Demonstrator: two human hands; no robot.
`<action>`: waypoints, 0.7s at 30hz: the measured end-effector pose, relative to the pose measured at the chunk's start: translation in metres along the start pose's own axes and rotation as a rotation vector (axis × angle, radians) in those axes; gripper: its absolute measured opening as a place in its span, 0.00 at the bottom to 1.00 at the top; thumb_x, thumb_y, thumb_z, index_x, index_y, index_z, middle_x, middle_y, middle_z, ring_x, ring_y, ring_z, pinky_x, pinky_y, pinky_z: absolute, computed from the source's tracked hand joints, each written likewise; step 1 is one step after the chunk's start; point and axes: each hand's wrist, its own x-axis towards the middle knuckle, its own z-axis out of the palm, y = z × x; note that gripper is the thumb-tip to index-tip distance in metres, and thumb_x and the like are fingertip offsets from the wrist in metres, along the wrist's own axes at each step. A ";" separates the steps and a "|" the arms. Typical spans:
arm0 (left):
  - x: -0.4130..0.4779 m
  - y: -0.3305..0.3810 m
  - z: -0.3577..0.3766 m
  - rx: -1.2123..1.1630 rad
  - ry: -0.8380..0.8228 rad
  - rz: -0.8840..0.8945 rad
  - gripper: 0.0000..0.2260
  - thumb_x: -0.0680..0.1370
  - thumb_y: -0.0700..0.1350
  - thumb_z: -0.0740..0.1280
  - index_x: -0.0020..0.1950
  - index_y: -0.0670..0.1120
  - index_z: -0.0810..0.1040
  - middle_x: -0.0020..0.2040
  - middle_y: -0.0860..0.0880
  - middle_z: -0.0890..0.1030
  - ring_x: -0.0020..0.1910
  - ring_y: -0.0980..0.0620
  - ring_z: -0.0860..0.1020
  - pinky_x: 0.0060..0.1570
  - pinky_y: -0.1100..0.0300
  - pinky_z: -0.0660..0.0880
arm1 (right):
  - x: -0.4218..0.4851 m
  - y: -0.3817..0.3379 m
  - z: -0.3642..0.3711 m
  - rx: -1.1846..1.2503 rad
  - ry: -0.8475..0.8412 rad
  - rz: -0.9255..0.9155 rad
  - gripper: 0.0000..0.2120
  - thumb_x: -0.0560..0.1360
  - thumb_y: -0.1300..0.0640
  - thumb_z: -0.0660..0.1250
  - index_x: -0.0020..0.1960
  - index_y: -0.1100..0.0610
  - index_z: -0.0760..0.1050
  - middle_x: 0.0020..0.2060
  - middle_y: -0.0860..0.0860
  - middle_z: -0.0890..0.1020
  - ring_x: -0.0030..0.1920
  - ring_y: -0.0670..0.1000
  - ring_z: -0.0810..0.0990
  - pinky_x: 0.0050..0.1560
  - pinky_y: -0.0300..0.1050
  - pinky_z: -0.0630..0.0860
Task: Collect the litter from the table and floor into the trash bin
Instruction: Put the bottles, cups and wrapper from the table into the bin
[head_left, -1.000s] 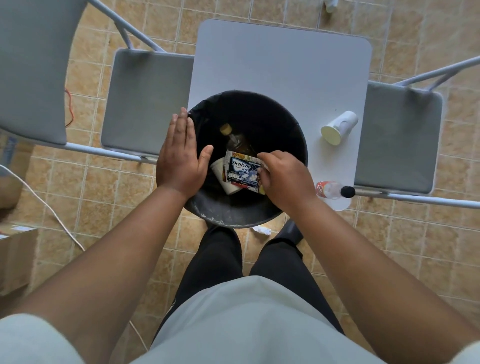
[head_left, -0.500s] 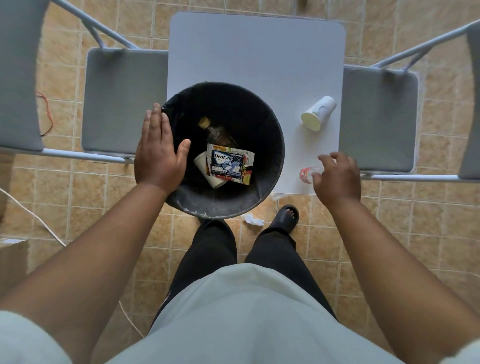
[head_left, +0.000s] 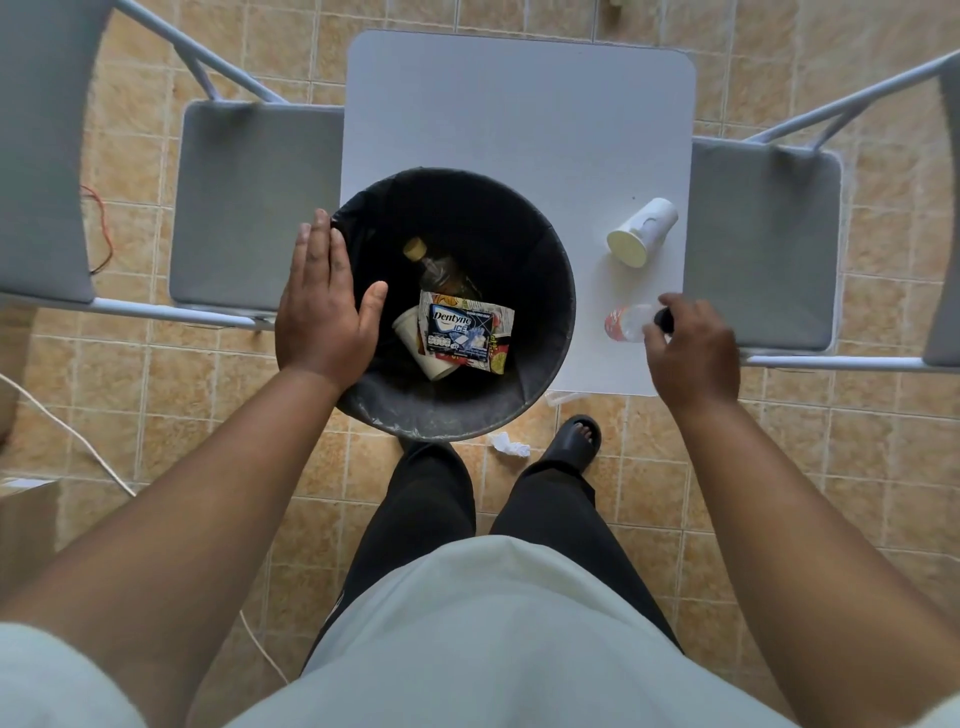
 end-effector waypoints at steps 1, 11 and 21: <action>0.000 0.000 0.000 -0.001 -0.001 0.002 0.32 0.82 0.61 0.49 0.79 0.42 0.53 0.81 0.47 0.49 0.79 0.49 0.47 0.74 0.54 0.52 | 0.004 -0.007 -0.009 0.039 0.067 -0.024 0.14 0.76 0.61 0.68 0.60 0.62 0.77 0.49 0.62 0.81 0.47 0.63 0.79 0.47 0.47 0.72; 0.000 0.001 -0.002 -0.006 0.003 0.017 0.32 0.82 0.59 0.51 0.79 0.40 0.54 0.81 0.45 0.51 0.79 0.47 0.49 0.74 0.55 0.50 | 0.020 -0.090 -0.101 0.347 0.558 -0.257 0.14 0.79 0.54 0.69 0.57 0.63 0.79 0.46 0.58 0.83 0.45 0.54 0.82 0.51 0.37 0.76; 0.000 0.001 -0.003 -0.009 -0.002 0.019 0.32 0.82 0.59 0.50 0.79 0.40 0.54 0.80 0.45 0.51 0.79 0.46 0.49 0.75 0.54 0.51 | -0.005 -0.138 -0.056 0.420 0.202 -0.433 0.13 0.74 0.61 0.73 0.56 0.64 0.79 0.46 0.58 0.83 0.44 0.53 0.81 0.51 0.29 0.70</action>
